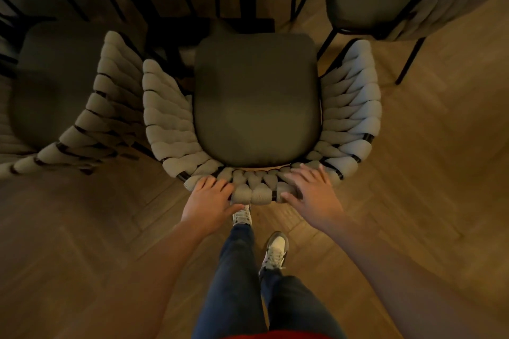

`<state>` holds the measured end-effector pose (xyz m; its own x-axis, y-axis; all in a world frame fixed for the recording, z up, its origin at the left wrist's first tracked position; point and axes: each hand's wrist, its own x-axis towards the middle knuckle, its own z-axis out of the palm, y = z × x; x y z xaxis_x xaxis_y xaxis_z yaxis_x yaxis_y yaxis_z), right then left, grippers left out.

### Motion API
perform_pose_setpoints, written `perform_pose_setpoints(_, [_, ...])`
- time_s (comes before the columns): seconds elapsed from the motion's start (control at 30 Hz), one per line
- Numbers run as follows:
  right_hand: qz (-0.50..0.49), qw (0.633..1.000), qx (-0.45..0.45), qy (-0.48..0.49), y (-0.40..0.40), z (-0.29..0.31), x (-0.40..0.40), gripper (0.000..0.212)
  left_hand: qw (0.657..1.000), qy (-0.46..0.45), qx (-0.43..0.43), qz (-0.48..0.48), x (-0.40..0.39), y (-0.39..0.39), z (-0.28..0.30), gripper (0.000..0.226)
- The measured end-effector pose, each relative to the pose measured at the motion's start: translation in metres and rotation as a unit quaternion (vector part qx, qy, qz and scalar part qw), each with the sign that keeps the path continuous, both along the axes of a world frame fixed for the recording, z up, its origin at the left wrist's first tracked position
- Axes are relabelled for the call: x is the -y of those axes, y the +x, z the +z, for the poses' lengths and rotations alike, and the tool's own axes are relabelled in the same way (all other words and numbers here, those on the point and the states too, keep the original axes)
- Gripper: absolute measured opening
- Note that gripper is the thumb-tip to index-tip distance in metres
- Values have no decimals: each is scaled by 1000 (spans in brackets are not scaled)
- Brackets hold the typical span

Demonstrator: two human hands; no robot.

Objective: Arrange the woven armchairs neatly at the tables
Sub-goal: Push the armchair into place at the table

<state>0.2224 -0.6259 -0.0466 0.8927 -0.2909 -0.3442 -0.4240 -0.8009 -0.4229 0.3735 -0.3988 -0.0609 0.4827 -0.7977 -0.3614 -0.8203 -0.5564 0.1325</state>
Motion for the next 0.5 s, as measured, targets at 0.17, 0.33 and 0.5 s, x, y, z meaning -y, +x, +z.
perform_pose_setpoints(0.17, [-577,781,200,133,-14,7,11,70,887,-170,3,430,-17,7,23,48])
perform_pose_setpoints(0.33, [-722,503,115,461,-6,-9,25,79,533,-275,-284,749,-5,41,2,72])
perform_pose_setpoints(0.5, [-724,448,141,505,16,-6,38,58,470,-300,-330,762,15,53,-1,62])
